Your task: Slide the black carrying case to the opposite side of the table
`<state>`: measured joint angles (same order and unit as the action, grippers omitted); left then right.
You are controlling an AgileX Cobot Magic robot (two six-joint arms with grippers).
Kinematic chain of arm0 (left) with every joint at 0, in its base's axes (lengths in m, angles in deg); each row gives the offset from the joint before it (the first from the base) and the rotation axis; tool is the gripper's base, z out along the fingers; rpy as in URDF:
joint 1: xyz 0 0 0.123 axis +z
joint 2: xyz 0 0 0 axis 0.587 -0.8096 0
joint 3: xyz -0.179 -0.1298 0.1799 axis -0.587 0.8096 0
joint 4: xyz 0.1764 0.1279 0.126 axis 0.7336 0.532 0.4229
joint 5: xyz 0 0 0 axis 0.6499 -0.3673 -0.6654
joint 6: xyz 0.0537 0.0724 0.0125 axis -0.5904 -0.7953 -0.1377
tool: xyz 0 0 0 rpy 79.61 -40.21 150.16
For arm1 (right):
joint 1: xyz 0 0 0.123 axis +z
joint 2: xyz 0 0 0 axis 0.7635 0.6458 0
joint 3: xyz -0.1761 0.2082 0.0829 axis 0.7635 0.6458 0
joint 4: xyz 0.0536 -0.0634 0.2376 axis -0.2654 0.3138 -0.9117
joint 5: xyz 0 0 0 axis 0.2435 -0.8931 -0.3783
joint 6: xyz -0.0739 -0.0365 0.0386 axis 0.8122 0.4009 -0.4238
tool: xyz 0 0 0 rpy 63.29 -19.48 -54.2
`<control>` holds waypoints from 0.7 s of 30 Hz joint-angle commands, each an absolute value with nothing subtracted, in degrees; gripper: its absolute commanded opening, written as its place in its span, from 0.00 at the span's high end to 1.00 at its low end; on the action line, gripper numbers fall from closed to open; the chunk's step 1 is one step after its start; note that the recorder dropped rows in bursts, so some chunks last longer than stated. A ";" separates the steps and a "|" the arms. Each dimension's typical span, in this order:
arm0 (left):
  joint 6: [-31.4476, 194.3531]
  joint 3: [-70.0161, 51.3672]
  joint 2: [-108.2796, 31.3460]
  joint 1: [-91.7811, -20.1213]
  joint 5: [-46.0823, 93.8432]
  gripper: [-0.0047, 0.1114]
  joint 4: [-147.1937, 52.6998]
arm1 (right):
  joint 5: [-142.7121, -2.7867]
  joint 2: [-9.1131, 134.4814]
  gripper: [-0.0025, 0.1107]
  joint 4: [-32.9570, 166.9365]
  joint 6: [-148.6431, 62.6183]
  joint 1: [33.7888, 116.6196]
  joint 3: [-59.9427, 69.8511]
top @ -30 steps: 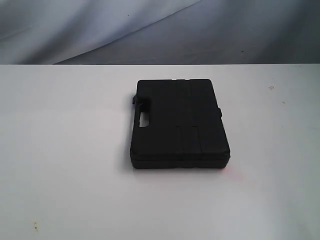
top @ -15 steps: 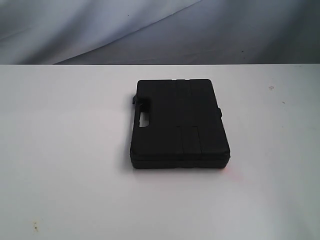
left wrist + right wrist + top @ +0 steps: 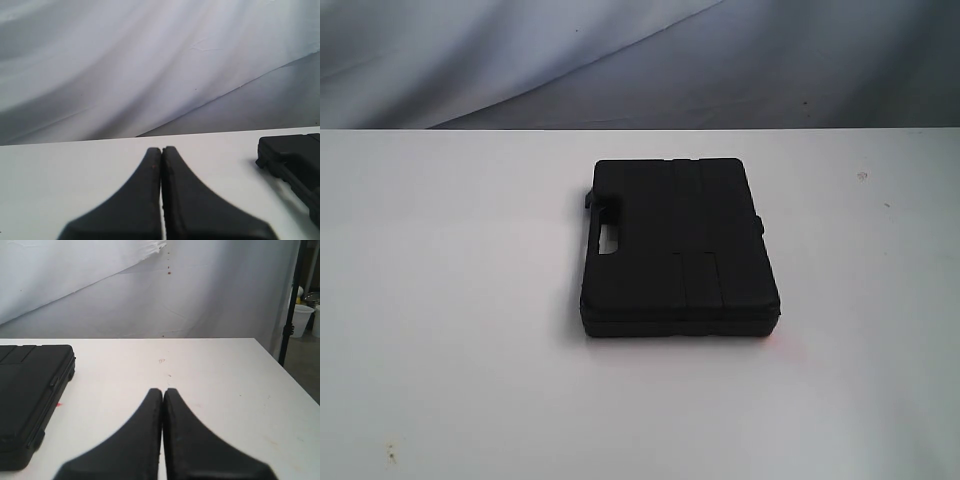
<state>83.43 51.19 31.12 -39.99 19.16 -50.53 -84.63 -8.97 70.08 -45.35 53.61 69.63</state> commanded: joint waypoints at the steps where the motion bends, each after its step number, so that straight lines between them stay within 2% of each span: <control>1: 83.48 51.37 31.35 -39.87 19.51 0.96 -50.56 | -84.97 -9.11 0.98 70.28 -45.35 53.21 69.85; 11: 83.59 51.37 31.35 -39.87 22.34 0.96 -50.56 | -84.97 -9.11 0.98 70.28 -45.35 53.21 69.85; 21: 85.45 51.37 31.35 -39.87 44.79 0.96 -50.56 | -84.97 -9.11 0.98 70.28 -45.35 53.21 69.85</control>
